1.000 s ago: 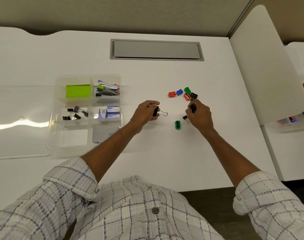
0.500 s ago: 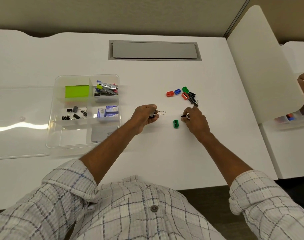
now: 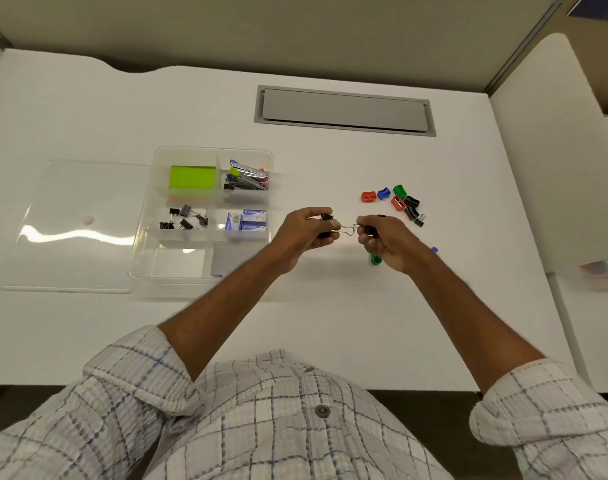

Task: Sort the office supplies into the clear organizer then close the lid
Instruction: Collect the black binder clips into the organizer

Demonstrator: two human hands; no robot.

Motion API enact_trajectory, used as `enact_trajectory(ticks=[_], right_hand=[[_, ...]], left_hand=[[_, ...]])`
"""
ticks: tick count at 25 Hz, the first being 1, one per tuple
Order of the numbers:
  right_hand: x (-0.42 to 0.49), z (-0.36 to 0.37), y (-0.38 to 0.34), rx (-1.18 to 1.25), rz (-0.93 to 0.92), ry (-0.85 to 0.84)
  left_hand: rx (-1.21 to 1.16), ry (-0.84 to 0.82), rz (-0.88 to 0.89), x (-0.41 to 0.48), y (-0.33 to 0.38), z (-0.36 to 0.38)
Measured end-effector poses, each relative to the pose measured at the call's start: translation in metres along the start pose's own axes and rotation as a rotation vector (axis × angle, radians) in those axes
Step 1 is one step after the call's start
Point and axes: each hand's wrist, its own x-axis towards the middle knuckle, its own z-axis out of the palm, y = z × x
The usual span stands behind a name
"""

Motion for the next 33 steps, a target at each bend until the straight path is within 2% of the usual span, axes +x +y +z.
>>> enact_trajectory(ticks=[8,11,13,15,21,26,33], right_hand=[[-0.016,0.122,-0.017,0.084,0.070,-0.303],[-0.014,0.172,-0.022,0.083,0.091,-0.337],[-0.012,0.204,-0.025,0.028,0.073,-0.346],[-0.010,0.234,-0.028,-0.015,0.072,-0.362],[0.003,0.294,-0.032,-0.098,0.056,-0.277],[0.016,0.311,-0.025,-0.250,-0.026,-0.152],[0.017,0.303,-0.008,-0.395,-0.174,-0.128]], left_hand=[[0.025,0.142,0.116,-0.038,0.034,-0.103],[0.021,0.254,0.144,-0.047,0.049,-0.157],[0.120,0.355,0.149,-0.049,0.055,-0.195],[0.265,0.385,0.146,-0.050,0.058,-0.228],[0.949,0.363,0.270,-0.039,0.061,-0.263],[1.057,0.320,0.274,-0.028,0.064,-0.269],[1.195,0.257,0.339,-0.024,0.066,-0.273]])
